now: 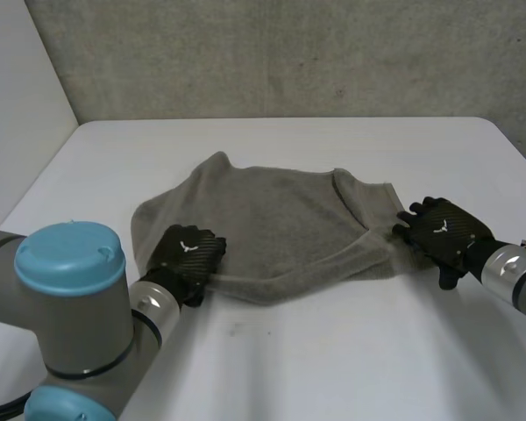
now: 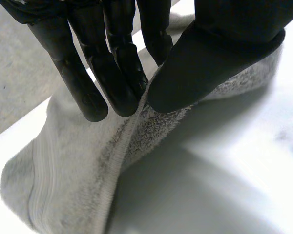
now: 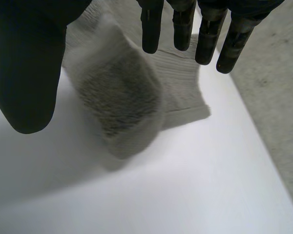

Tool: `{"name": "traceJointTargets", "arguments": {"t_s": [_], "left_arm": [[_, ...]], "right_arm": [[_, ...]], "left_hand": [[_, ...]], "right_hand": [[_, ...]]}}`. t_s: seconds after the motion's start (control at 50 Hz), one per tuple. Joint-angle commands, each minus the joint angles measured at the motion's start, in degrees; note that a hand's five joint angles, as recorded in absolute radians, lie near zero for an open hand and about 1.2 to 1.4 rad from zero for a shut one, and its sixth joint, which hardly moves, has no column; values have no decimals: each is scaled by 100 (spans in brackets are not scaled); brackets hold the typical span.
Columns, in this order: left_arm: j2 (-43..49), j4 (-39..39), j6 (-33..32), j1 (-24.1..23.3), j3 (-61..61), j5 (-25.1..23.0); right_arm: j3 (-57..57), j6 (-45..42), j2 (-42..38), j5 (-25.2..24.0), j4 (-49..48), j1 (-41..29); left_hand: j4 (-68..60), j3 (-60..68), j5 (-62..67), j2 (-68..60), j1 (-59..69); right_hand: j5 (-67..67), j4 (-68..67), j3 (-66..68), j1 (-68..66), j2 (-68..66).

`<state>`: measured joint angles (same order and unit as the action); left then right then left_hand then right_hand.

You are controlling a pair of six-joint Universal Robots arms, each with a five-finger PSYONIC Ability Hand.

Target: Fold the towel.

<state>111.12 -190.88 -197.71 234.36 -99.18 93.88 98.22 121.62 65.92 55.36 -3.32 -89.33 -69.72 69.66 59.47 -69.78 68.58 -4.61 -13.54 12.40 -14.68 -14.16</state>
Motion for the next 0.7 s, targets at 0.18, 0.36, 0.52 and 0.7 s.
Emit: {"name": "traceJointTargets", "arguments": {"t_s": [0.18,0.36,0.52,0.7], "left_arm": [[-583,578,5,-180,-391,228],[-960,622,5,-162,-400,324],[-1136,630,5,-189,-426,324],[-1233,648,-4,-277,-461,333]], "right_arm": [[-2121,3058,159,-60,2299,21],[-3167,3307,-666,80,2783,-620],[-3801,3342,-1423,36,3627,-1367],[-4047,3535,-1950,1,3751,-1983]], "left_hand": [[-1028,1034,1053,-1022,1142],[-1028,1034,1053,-1022,1142],[-1028,1034,1053,-1022,1142],[-1028,1034,1053,-1022,1142]], "right_hand": [[461,354,-240,468,416],[83,-25,138,90,38],[-472,-580,693,-465,-517],[-539,-647,760,-532,-584]]}}
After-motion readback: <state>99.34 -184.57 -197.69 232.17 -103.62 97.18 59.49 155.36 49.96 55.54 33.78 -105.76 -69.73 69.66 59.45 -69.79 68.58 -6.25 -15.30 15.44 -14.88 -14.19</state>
